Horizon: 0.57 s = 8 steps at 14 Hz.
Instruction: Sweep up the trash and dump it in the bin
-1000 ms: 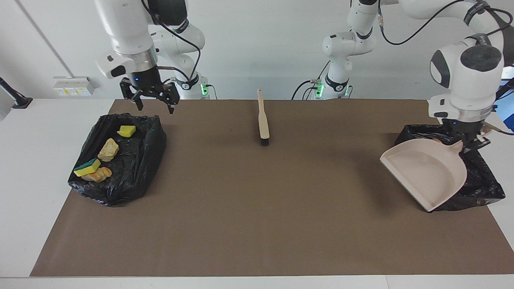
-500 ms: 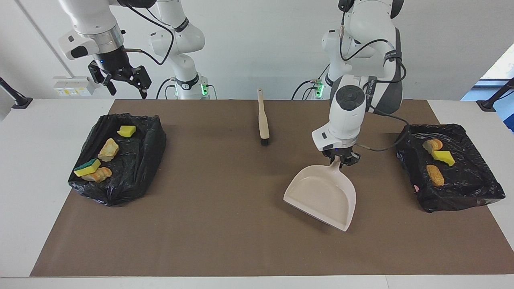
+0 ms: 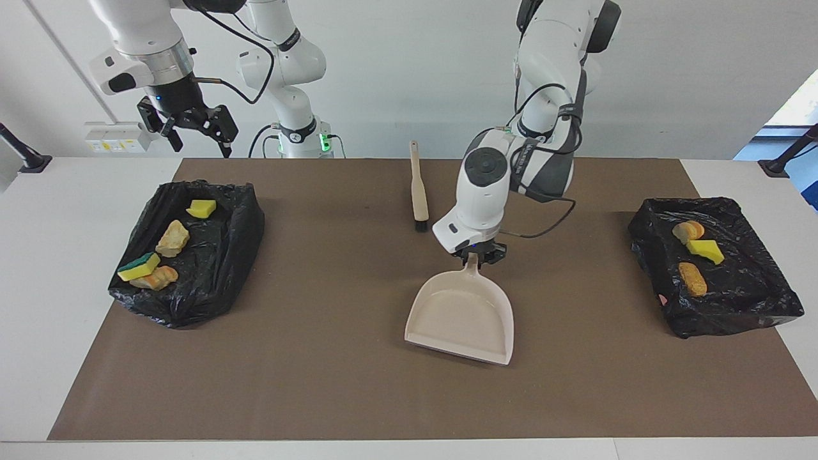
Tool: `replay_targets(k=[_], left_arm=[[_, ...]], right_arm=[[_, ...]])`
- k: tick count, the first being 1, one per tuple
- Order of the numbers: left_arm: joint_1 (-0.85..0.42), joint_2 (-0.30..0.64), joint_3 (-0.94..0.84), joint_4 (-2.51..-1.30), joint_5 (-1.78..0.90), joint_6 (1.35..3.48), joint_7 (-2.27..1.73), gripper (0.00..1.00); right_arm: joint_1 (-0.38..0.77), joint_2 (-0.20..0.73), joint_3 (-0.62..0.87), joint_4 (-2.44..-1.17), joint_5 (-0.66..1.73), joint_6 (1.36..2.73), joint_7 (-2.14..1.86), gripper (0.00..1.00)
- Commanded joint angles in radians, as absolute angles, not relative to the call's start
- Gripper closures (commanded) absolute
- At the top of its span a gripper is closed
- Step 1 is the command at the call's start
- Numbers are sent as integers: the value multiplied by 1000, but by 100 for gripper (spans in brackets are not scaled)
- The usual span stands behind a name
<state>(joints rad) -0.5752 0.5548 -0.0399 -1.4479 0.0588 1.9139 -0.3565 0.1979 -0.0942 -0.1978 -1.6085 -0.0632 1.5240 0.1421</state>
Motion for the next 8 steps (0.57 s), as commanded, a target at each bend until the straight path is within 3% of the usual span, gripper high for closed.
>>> replay_targets(k=[1,8], left_arm=[[-601,656,-21,-1287,28,1871,-455,100],[-638,655,-23,-1311,-67,1927,-618,100]], right_arm=[[189,-100,-192,-1614,-54,1513,135,0],[189,-100,-192,-1614,-54,1513,135,0]])
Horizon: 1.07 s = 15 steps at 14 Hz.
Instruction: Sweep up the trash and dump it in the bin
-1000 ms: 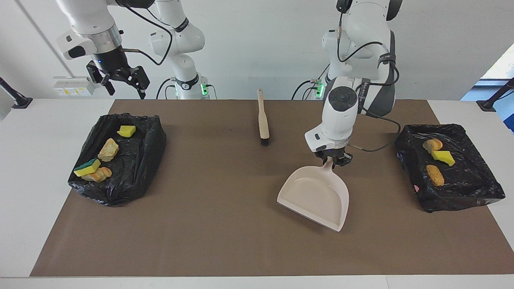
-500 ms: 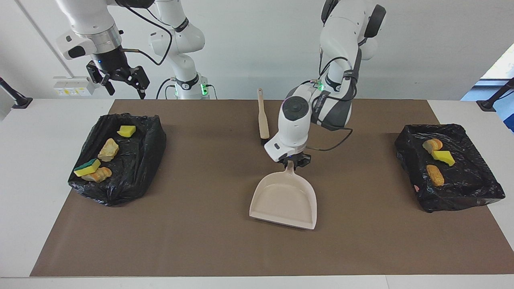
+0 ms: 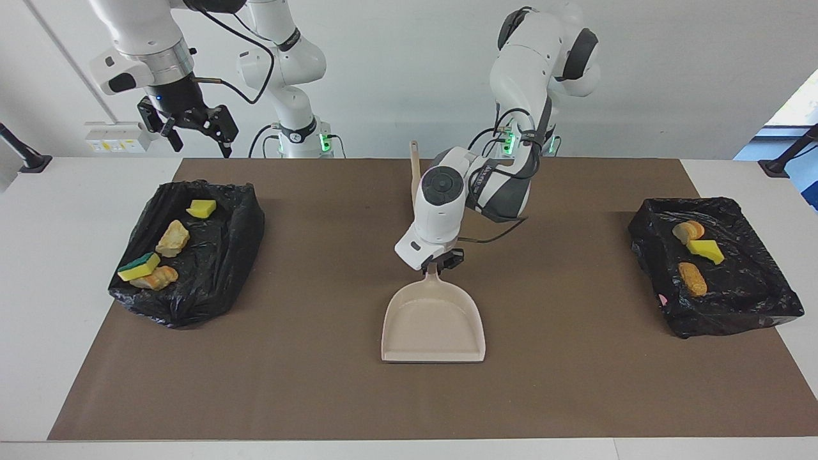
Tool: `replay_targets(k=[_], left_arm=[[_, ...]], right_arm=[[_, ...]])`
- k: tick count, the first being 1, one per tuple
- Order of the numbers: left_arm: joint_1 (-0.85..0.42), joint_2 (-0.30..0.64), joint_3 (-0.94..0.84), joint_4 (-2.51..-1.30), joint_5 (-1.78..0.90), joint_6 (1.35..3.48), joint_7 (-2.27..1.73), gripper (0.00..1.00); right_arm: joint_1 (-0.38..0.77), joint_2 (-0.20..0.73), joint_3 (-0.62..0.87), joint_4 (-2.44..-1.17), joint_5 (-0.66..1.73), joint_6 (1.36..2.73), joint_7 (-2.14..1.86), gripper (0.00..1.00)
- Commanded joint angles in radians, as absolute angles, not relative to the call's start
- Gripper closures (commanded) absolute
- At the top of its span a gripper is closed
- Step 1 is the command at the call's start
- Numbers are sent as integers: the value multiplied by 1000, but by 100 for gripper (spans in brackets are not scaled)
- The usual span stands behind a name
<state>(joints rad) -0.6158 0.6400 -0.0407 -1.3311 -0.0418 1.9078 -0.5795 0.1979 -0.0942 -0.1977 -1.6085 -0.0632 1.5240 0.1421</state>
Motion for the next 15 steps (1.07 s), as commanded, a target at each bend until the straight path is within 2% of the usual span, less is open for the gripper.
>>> replay_targets(k=[1,2,4,6,7,8,10,13,15], left_arm=[[-637,655,-23,-1313,-66,1934,-618,100],[-637,653,-23,-1313,-66,1942,-617,95],[-635,655,-23,-1313,-66,1948,-617,38],[-637,647,-21,-1316,-58,1950,-618,21],[-632,644,-21,-1327,-57,1953,-615,6],[-623,632,-20,-1339,-54,1950,-609,0],[-612,568,-9,-1391,-54,1948,-609,0],[-536,384,-2,-1572,-46,1947,-571,0],[-482,292,2,-1678,52,1941,-561,0]], right_arm=[[189,-100,-192,-1614,-54,1513,135,0],[189,-100,-192,-1614,-54,1513,135,0],[189,-100,-192,-1614,-54,1513,135,0],[189,-100,-193,-1614,-54,1513,135,0],[189,-100,-192,-1614,-54,1513,135,0],[189,-100,-192,-1614,-54,1513,135,0],[189,-100,-193,-1614,-55,1513,135,0],[189,-100,-192,-1614,-54,1513,135,0],[189,-100,-192,-1614,-54,1513,135,0]])
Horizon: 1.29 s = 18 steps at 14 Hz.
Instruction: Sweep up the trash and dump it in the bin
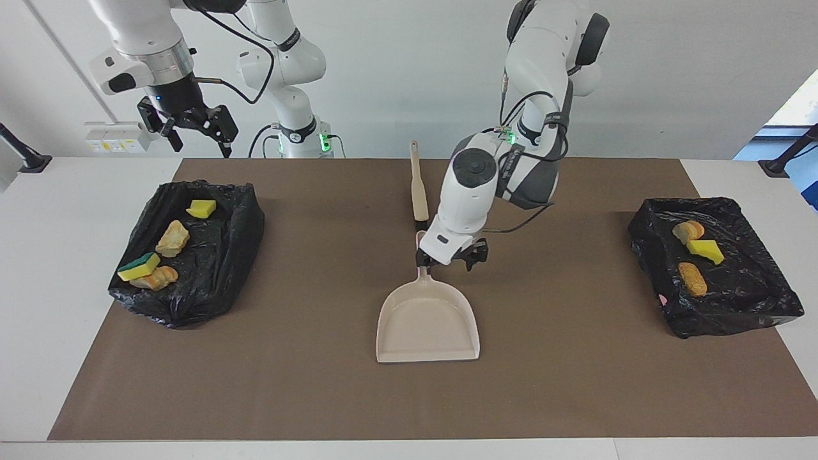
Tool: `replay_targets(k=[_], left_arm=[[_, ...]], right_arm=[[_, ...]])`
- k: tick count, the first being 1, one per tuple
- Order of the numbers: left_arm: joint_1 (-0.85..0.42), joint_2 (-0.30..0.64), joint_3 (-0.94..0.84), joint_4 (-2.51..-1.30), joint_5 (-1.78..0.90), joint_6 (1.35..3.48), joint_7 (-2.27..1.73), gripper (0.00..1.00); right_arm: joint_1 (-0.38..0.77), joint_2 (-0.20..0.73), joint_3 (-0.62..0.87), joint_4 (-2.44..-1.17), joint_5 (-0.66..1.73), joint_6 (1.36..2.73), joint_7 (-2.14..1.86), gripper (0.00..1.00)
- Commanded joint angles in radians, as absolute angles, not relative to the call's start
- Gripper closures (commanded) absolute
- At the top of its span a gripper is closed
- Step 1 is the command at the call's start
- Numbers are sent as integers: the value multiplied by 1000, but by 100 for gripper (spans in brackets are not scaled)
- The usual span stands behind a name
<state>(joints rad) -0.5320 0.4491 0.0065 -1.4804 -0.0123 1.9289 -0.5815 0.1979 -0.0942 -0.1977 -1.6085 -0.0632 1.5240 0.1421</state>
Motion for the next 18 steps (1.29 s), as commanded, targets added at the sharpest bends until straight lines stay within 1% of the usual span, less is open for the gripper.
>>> replay_targets(k=[1,3,5,6,8,10,12,15,16,18], left_arm=[[-451,234,2,-1747,87,1948,-543,0],[-362,110,2,-1843,91,1947,-410,0],[-292,-22,-2,-1919,91,1896,-286,0],[-269,-66,-2,-1927,91,1860,-231,0],[-232,-103,2,-1895,89,1768,-134,0],[-197,-107,6,-1824,86,1689,-123,0],[-154,-98,8,-1717,78,1619,-72,0],[-89,-26,8,-1542,20,1504,-15,0],[-81,-6,8,-1510,15,1470,-3,0],[-78,2,8,-1491,15,1447,14,0]], right_arm=[[189,-100,-192,-1614,-54,1513,135,0],[189,-100,-192,-1614,-54,1513,135,0],[189,-100,-192,-1614,-55,1513,135,0],[189,-100,-193,-1614,-54,1513,135,0],[189,-100,-192,-1614,-54,1513,135,0],[189,-100,-192,-1614,-54,1513,135,0],[189,-100,-192,-1614,-54,1513,135,0],[189,-100,-192,-1614,-54,1513,135,0],[189,-100,-192,-1614,-54,1513,135,0],[189,-100,-192,-1614,-54,1513,135,0]])
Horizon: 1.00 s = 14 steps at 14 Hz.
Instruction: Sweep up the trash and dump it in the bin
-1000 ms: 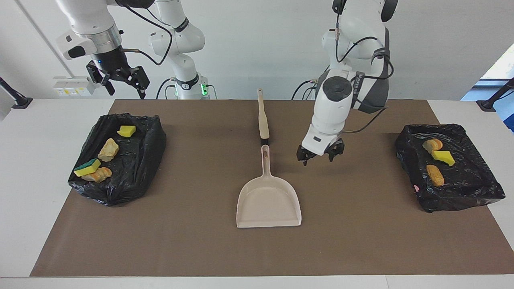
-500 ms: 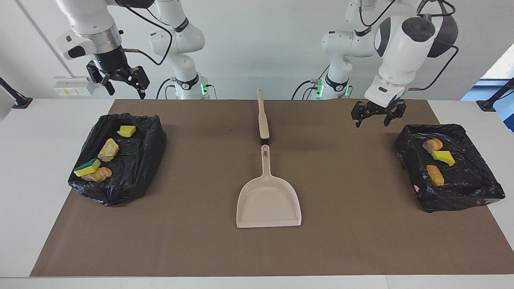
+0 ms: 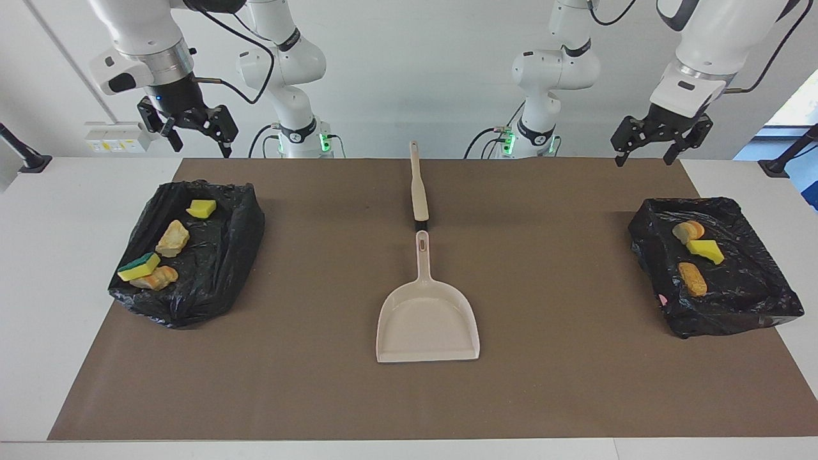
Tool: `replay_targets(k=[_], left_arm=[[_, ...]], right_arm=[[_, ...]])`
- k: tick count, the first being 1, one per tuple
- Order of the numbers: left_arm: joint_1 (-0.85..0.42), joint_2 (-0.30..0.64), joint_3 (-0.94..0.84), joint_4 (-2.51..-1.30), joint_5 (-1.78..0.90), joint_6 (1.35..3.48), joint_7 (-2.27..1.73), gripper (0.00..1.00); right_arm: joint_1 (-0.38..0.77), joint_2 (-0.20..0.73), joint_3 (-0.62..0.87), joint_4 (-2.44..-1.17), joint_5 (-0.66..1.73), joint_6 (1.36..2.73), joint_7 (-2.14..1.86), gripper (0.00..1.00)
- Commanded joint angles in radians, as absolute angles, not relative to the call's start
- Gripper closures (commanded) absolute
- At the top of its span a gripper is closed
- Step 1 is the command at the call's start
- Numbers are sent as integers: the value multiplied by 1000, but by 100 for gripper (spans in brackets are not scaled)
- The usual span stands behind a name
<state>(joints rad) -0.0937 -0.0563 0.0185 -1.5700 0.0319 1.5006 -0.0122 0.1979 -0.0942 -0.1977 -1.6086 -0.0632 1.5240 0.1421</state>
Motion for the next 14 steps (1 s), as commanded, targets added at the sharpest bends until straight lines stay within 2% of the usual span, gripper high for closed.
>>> replay_targets(k=[1,14], left_arm=[[-78,6,9,-1477,17,1440,14,0],[-89,-26,-2,-1513,25,1447,14,0]], right_arm=[[189,-100,-192,-1614,-54,1513,135,0],[189,-100,-192,-1614,-54,1513,135,0]])
